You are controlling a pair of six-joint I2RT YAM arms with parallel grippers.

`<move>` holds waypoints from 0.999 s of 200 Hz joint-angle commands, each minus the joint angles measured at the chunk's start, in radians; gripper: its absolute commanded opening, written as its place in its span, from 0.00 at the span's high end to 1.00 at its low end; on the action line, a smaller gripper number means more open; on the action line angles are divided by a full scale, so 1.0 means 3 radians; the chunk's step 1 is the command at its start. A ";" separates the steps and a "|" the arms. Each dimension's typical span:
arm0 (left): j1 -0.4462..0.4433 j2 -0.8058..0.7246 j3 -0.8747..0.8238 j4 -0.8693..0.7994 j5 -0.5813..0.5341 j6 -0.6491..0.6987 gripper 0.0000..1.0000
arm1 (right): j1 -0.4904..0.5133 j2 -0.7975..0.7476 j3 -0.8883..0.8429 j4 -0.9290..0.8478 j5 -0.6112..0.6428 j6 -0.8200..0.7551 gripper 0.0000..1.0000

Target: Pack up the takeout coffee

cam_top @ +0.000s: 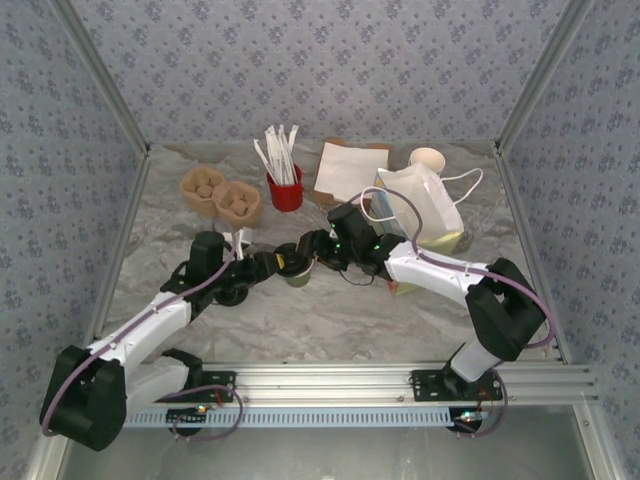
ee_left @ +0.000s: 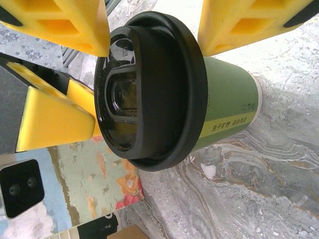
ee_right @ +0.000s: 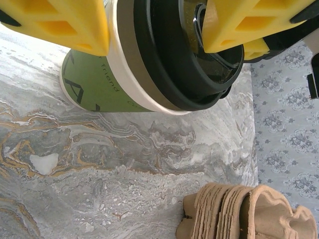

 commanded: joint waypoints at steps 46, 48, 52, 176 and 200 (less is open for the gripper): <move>-0.0065 0.0071 0.0244 -0.0151 -0.0113 0.0238 0.48 | -0.0031 0.0083 0.0018 0.0012 -0.0082 0.0005 0.45; -0.0071 0.0076 0.0251 -0.0156 -0.0116 0.0244 0.48 | -0.0032 0.0085 0.0019 0.0009 -0.0087 0.0006 0.45; -0.0081 0.0083 0.0265 -0.0170 -0.0125 0.0259 0.47 | -0.0032 0.0086 0.0019 0.0009 -0.0089 0.0003 0.45; -0.0208 0.0107 0.0453 -0.0550 -0.0352 0.0488 0.42 | -0.0068 0.0038 -0.0003 0.0028 -0.0129 0.0004 0.44; -0.0192 0.0093 0.0449 -0.0558 -0.0368 0.0489 0.39 | -0.0074 0.0035 -0.0003 0.0028 -0.0130 0.0001 0.44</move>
